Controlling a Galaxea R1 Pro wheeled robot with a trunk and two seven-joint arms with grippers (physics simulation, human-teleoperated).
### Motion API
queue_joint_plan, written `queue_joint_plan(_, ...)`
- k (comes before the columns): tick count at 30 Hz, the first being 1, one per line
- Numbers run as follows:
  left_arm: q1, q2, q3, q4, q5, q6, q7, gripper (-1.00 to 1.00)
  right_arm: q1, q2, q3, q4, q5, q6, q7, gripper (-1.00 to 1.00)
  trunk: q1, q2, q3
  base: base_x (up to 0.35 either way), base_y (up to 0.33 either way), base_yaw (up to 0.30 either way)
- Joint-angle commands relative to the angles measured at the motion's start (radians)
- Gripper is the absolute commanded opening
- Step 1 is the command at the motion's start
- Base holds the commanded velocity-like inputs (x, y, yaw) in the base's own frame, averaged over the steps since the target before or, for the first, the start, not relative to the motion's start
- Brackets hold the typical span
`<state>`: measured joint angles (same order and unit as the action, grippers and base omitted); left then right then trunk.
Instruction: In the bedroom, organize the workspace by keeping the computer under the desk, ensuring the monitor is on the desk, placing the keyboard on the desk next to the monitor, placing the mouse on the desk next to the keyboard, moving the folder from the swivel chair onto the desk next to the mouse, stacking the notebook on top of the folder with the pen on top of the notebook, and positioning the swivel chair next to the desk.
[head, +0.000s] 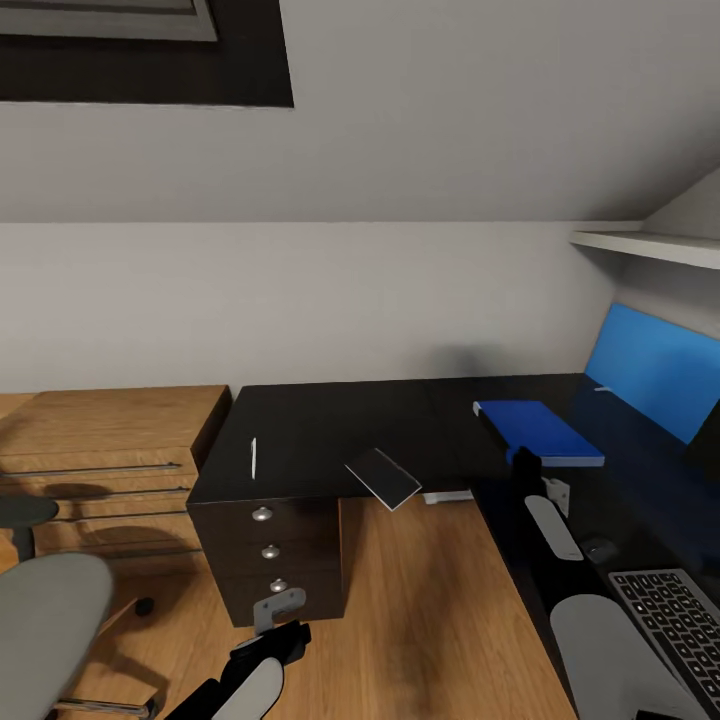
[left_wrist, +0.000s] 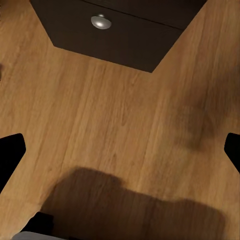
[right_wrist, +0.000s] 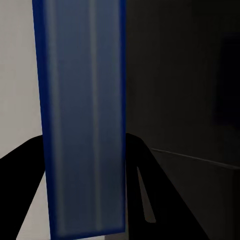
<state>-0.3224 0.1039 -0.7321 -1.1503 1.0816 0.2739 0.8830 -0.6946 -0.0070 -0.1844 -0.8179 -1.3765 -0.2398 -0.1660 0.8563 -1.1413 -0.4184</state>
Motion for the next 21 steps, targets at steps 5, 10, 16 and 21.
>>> queue_joint_plan(5, -0.001, 0.000, -0.004, -0.002, 0.003, 0.004, 0.007, 1.00, 0.000, 0.001, 0.002, -0.001, -0.010, -0.006, -0.001, -1.00, 0.000, -0.001, -0.001, 0.000, 0.000, 0.000)
queue_joint_plan(10, -0.001, -0.001, -0.004, -0.002, 0.003, 0.004, 0.007, 1.00, 0.000, 0.001, 0.002, -0.001, -0.008, -0.007, -0.001, -1.00, 0.019, -0.036, -0.017, 0.000, 0.000, 0.000)
queue_joint_plan(16, -0.001, -0.001, -0.004, -0.002, 0.003, 0.004, 0.007, 1.00, 0.000, 0.000, 0.002, -0.001, -0.007, -0.007, 0.000, -1.00, 0.035, -0.064, -0.029, 0.000, 0.000, 0.000)
queue_joint_plan(21, -0.001, -0.001, -0.004, -0.002, 0.003, 0.004, 0.007, 1.00, 0.000, 0.000, 0.002, -0.001, -0.009, -0.007, 0.000, -1.00, 0.035, -0.064, -0.029, 0.000, 0.000, 0.000)
